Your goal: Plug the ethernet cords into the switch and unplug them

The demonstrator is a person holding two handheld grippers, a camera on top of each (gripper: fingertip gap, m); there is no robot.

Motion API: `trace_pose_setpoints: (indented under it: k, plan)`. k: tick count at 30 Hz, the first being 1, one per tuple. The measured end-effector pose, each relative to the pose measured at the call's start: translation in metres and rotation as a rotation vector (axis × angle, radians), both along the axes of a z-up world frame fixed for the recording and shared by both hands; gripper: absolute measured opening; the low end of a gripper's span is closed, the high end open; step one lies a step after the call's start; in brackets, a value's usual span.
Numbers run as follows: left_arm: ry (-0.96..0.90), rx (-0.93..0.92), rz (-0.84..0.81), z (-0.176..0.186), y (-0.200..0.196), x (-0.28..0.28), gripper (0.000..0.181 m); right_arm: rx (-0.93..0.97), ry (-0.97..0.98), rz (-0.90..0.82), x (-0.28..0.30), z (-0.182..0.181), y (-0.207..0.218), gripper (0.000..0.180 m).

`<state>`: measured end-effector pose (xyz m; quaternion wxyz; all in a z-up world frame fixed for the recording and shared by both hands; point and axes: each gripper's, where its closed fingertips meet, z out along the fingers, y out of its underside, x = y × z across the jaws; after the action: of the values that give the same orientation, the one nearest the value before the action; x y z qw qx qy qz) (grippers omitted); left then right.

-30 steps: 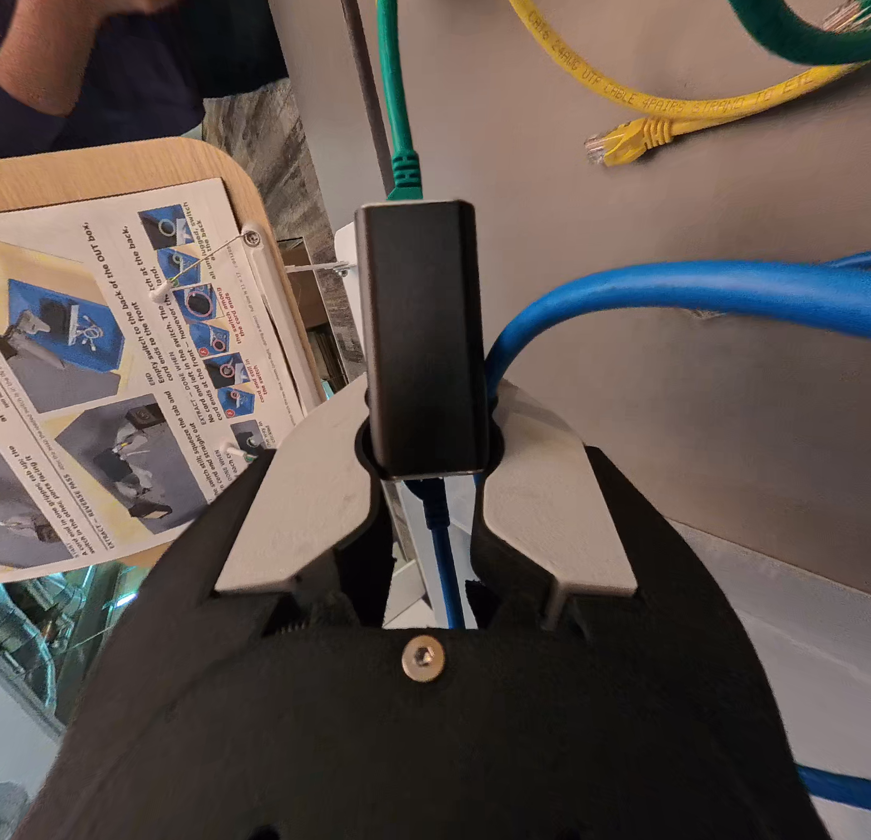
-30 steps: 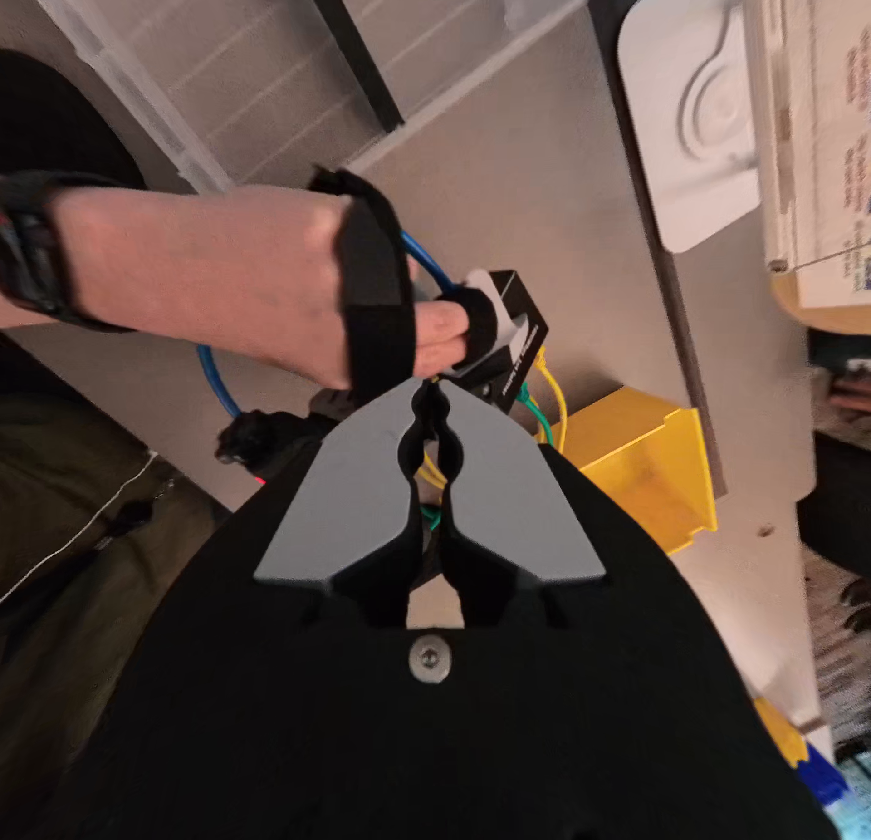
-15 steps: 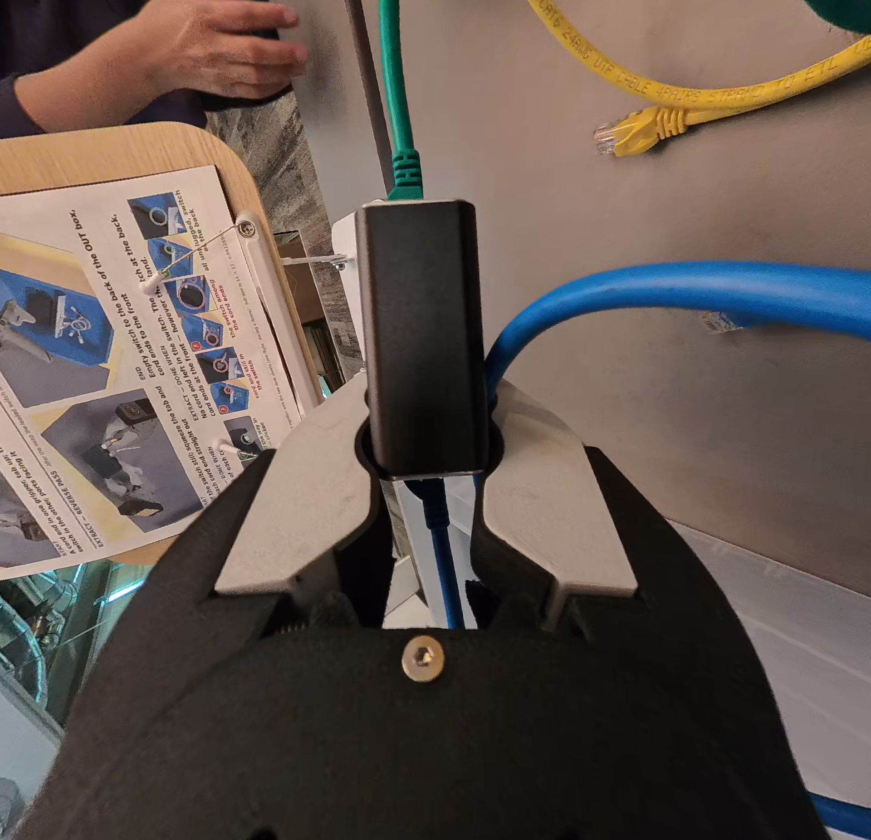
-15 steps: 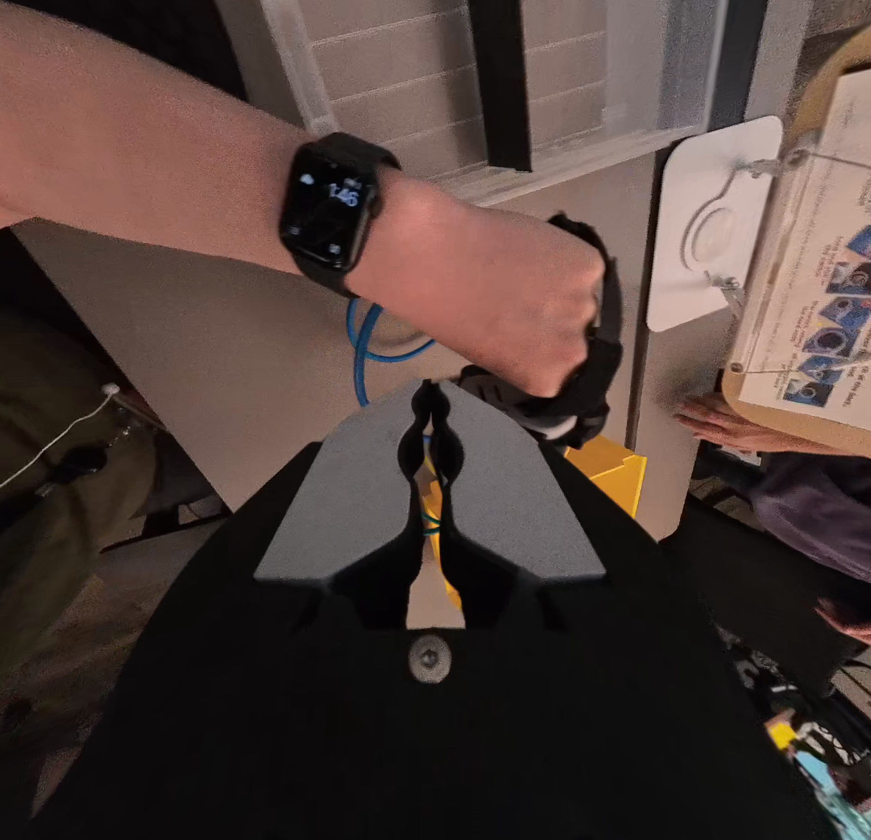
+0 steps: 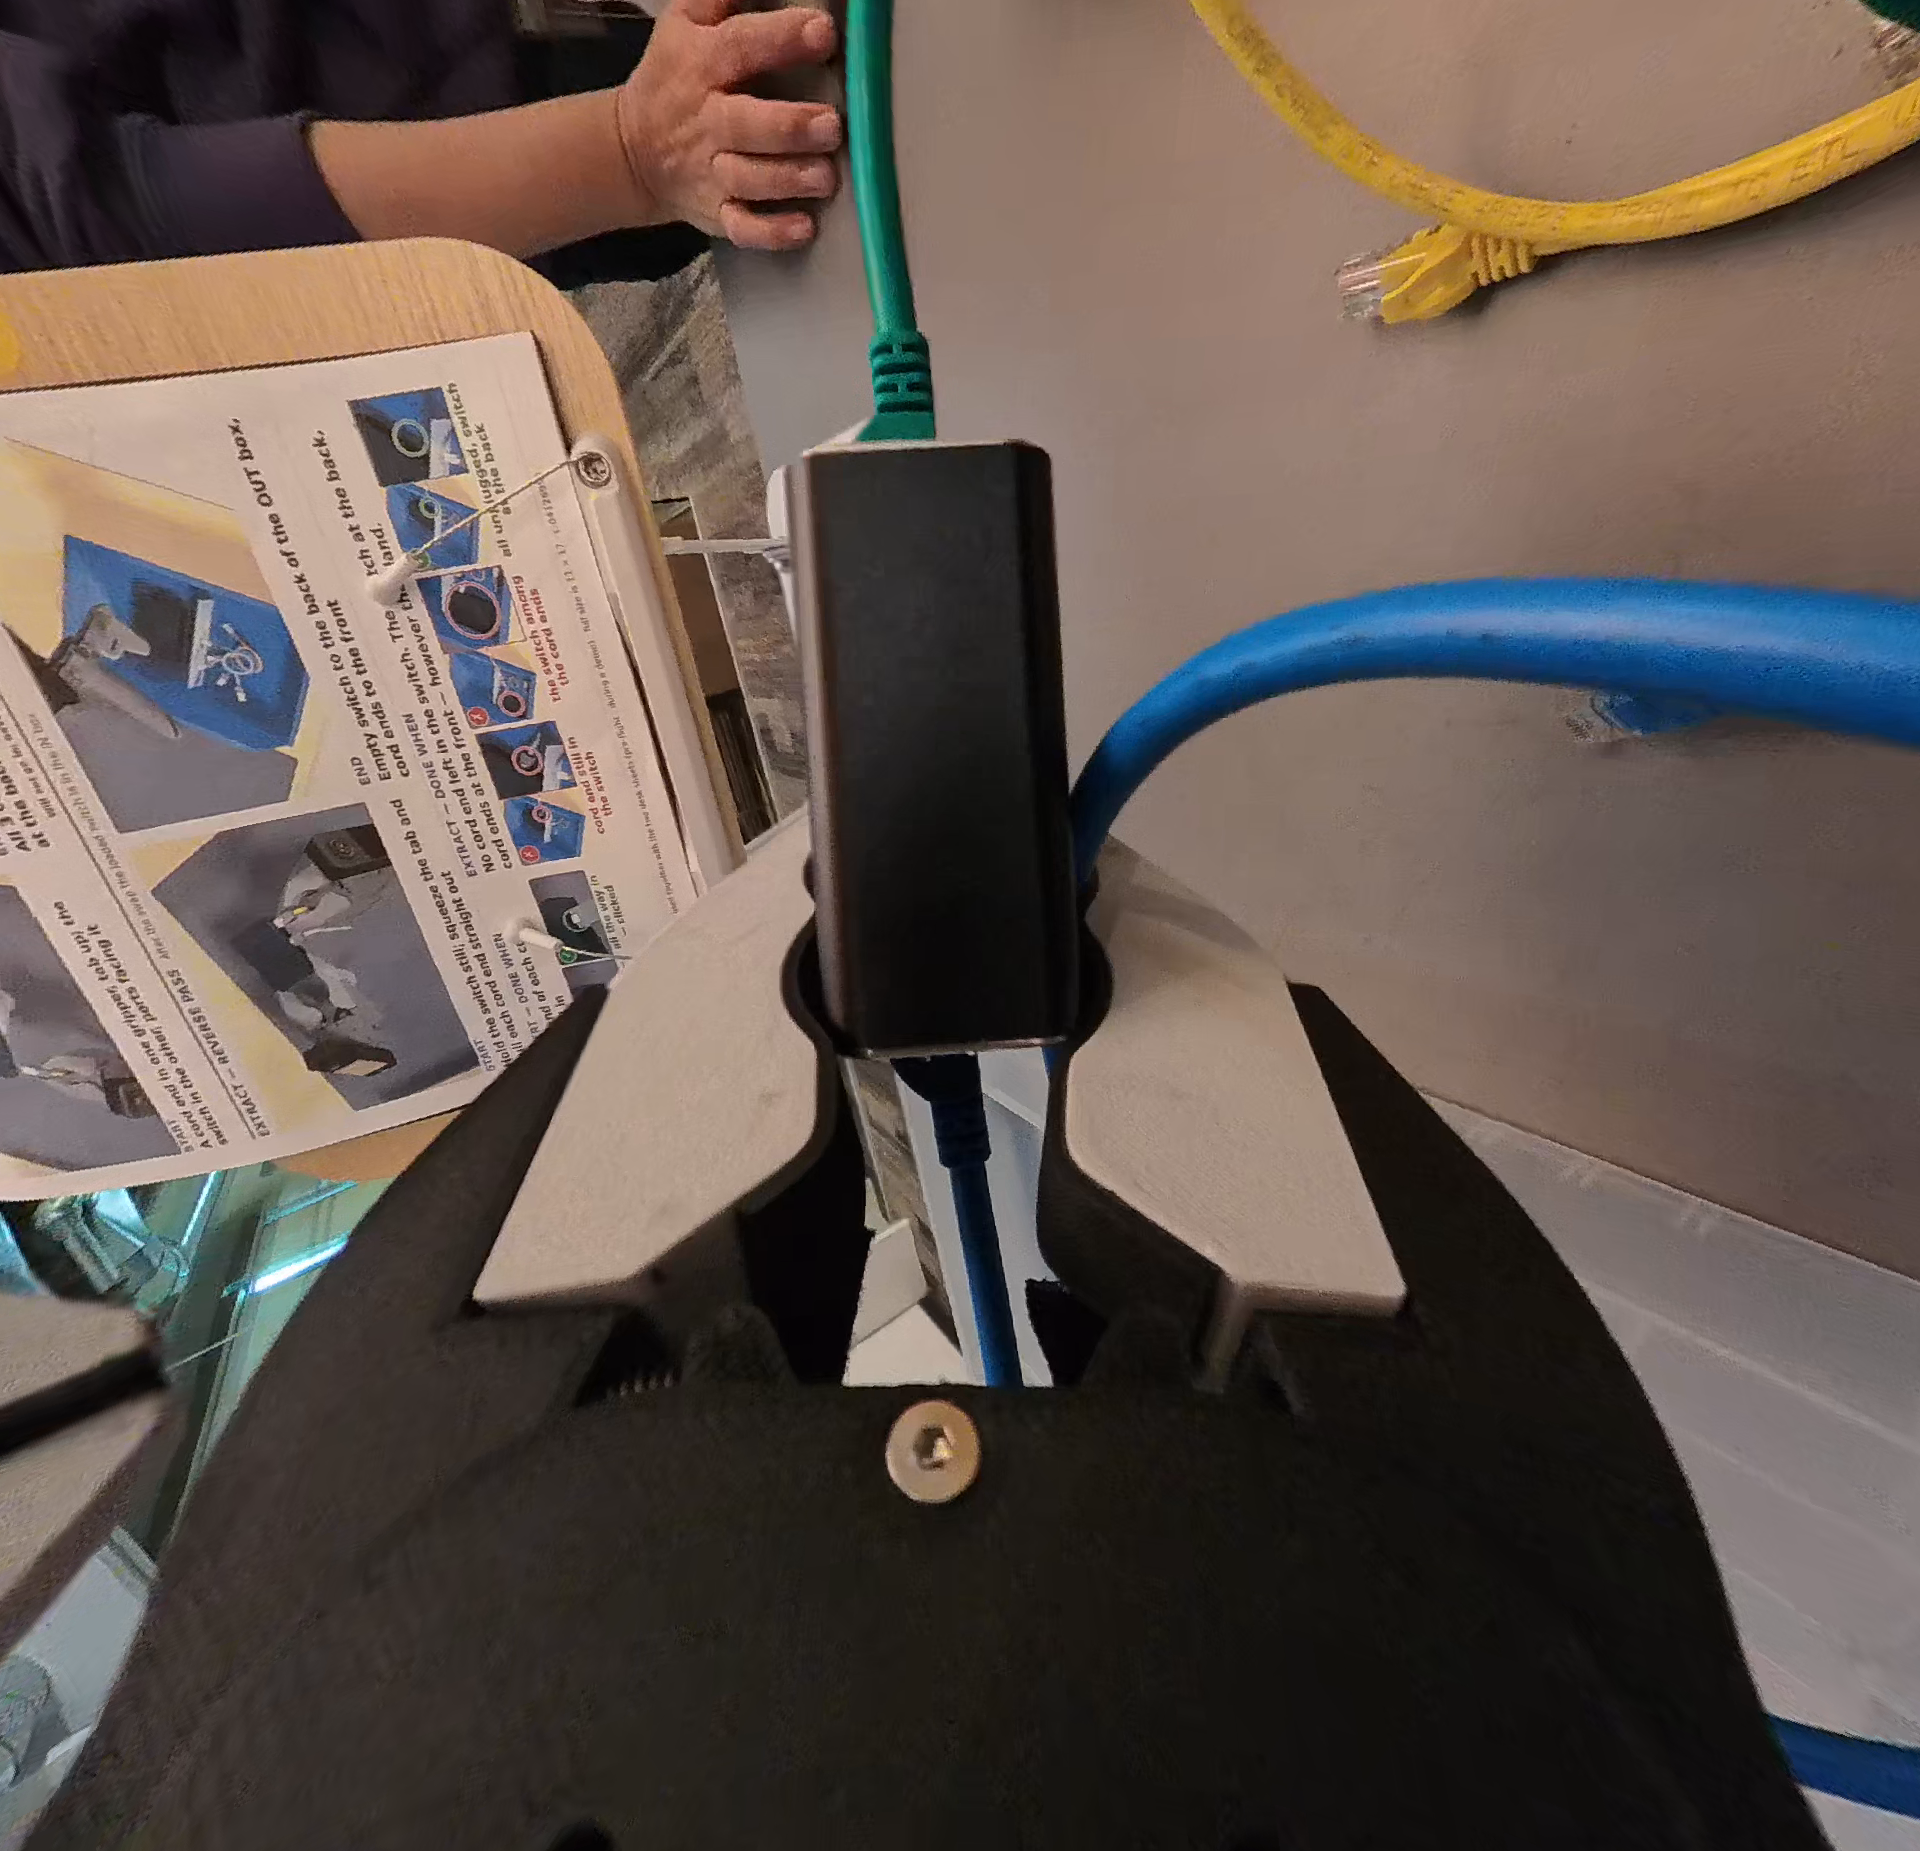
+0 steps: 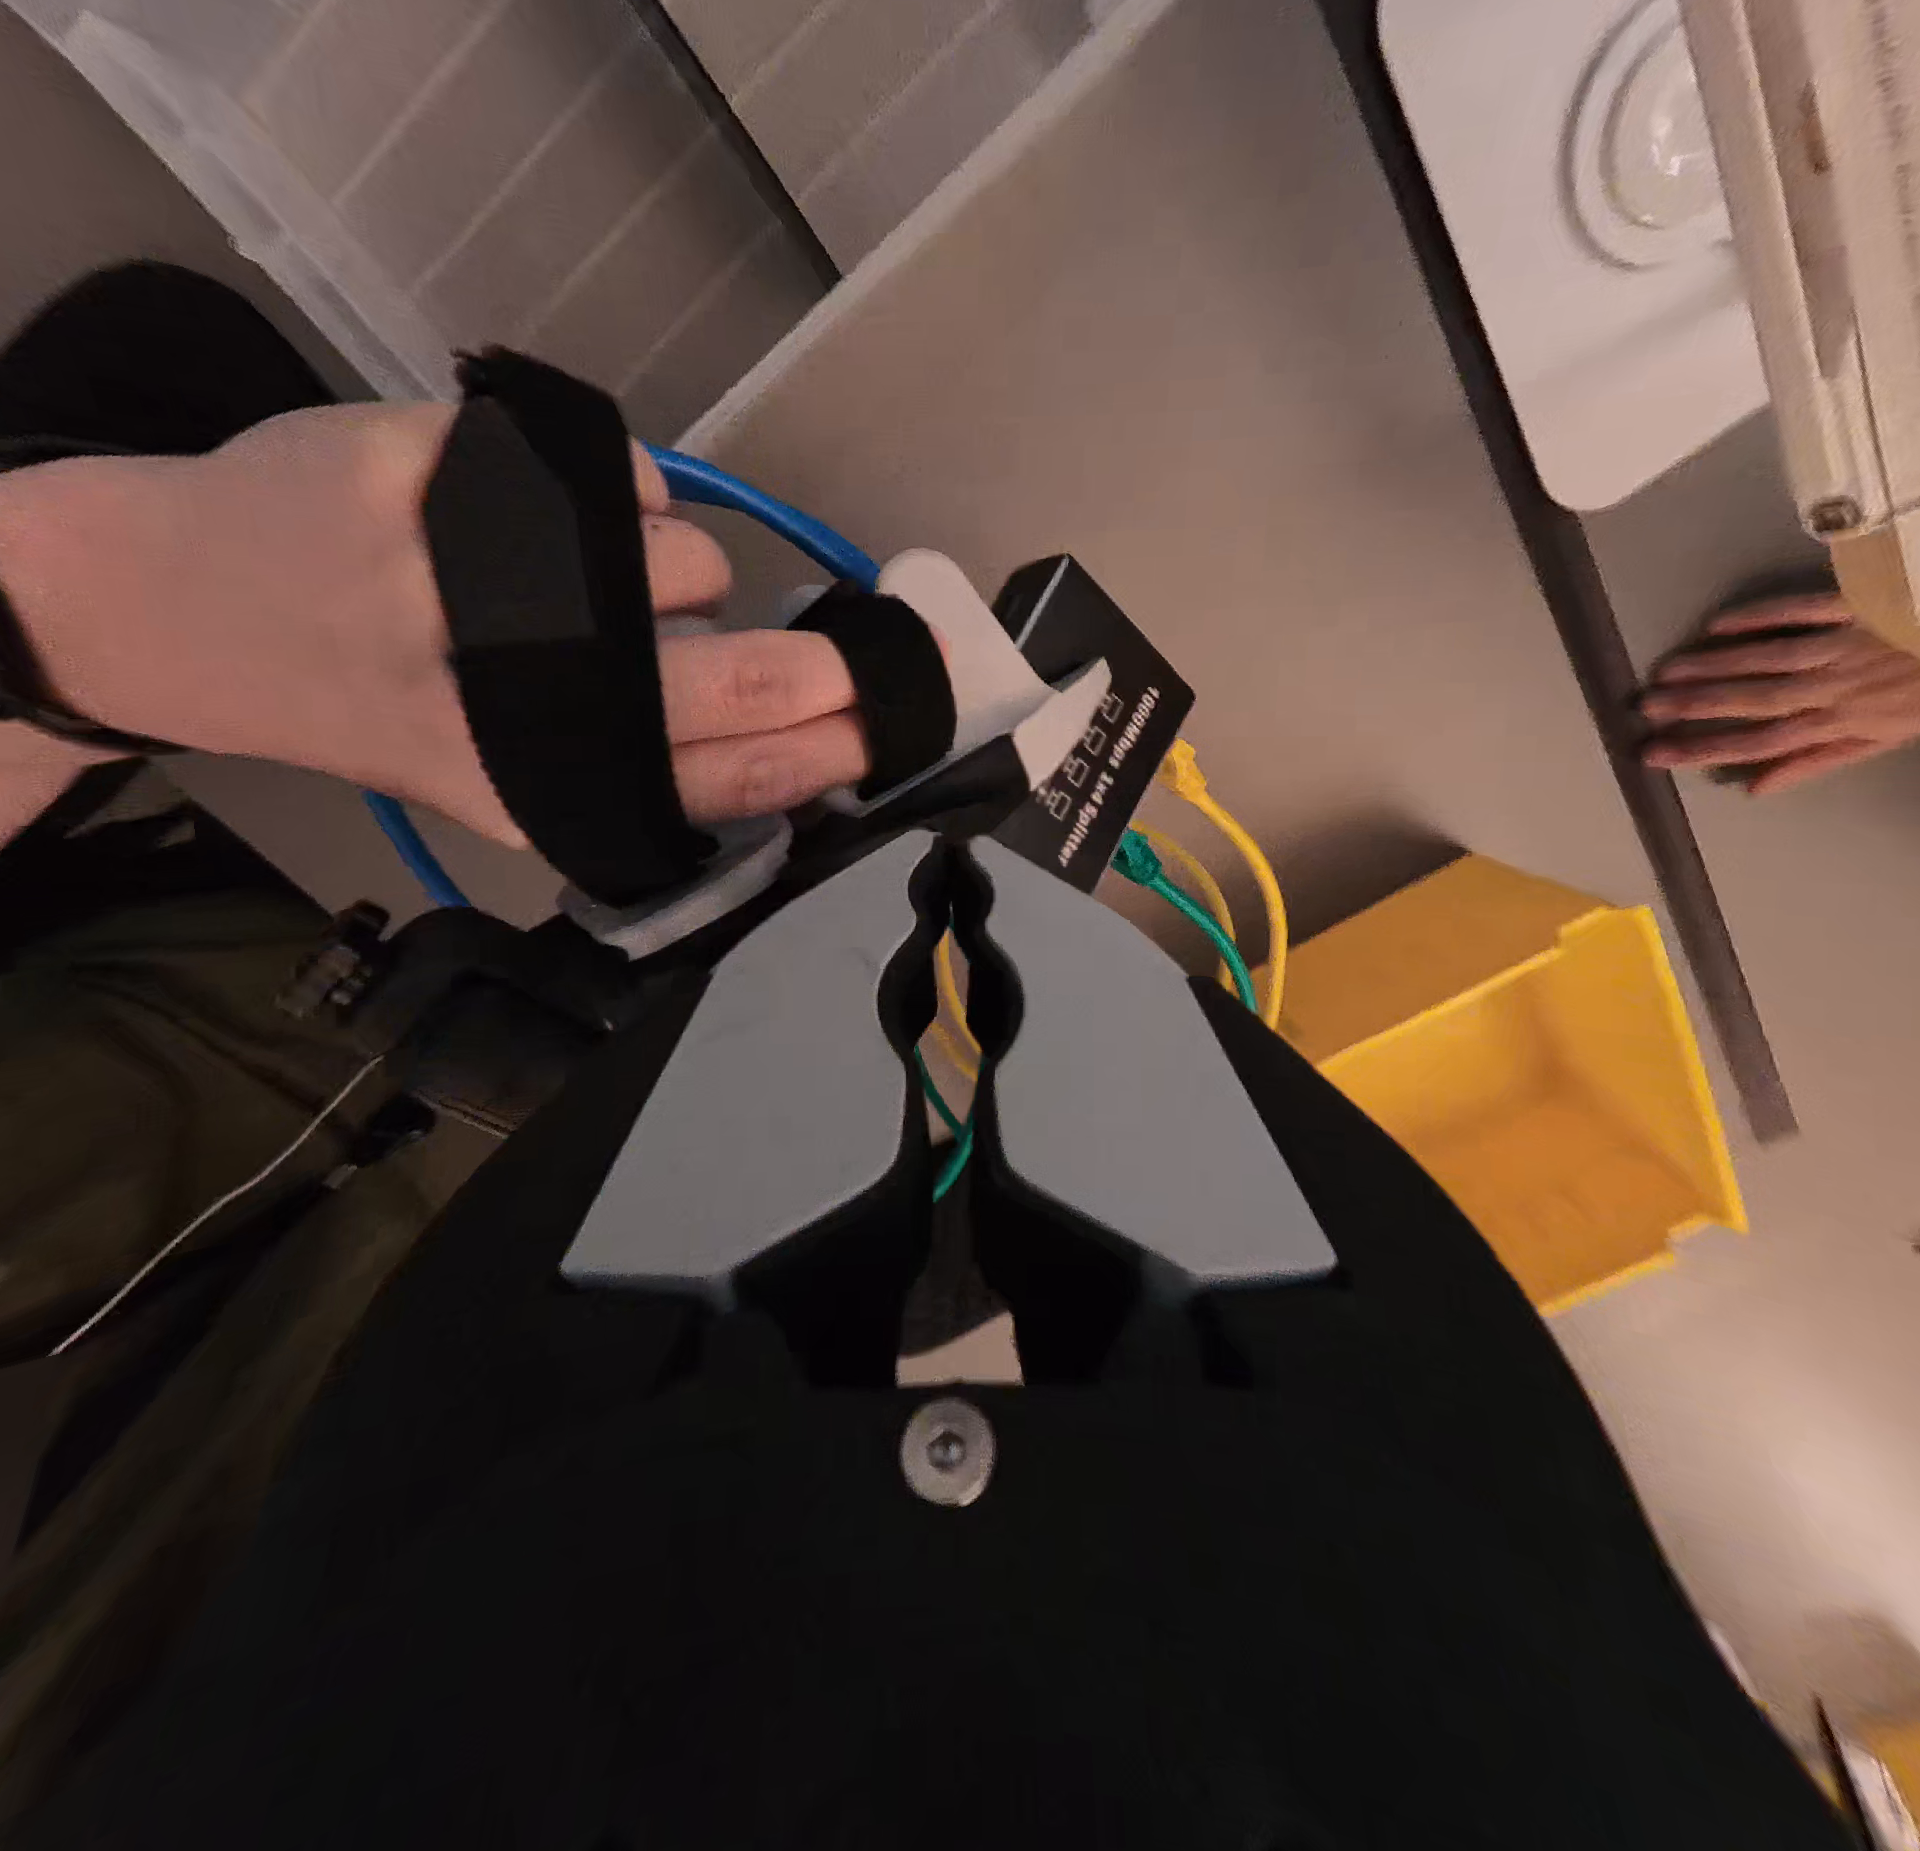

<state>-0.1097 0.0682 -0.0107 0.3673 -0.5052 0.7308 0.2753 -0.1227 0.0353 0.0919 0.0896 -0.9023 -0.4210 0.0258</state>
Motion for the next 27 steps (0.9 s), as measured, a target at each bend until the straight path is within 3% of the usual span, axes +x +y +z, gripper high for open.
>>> trace_pose_setpoints:
  k: [3,6,8,11,14,19,23,27]
  plan:
    - [-0.066,0.028,-0.034,0.005,-0.002,0.003,0.038,0.182,0.164,0.138,-0.018,0.03,-0.009,0.001]
    - [-0.211,0.042,-0.101,0.017,-0.013,0.005,0.038,0.578,0.45,0.38,-0.027,0.094,-0.041,0.0]
    - [-0.323,0.024,-0.162,0.028,-0.025,0.005,0.038,0.867,0.534,0.462,0.003,0.121,-0.06,0.0]
    - [-0.442,-0.004,-0.24,0.049,-0.036,0.003,0.038,1.094,0.594,0.463,0.071,0.127,-0.079,0.0]
    - [-0.578,-0.056,-0.299,0.069,-0.042,0.001,0.038,1.123,0.763,0.386,0.135,0.113,-0.082,0.023]
    - [-0.791,-0.23,-0.446,0.084,-0.062,0.005,0.038,1.146,1.099,0.383,0.177,0.089,-0.076,0.022]
    - [-0.834,-0.273,-0.497,0.086,-0.07,0.007,0.039,1.054,0.994,0.487,0.147,0.055,-0.048,0.023]
    - [-0.783,-0.238,-0.5,0.081,-0.071,0.007,0.038,1.101,0.86,0.598,0.113,0.034,-0.04,0.026]
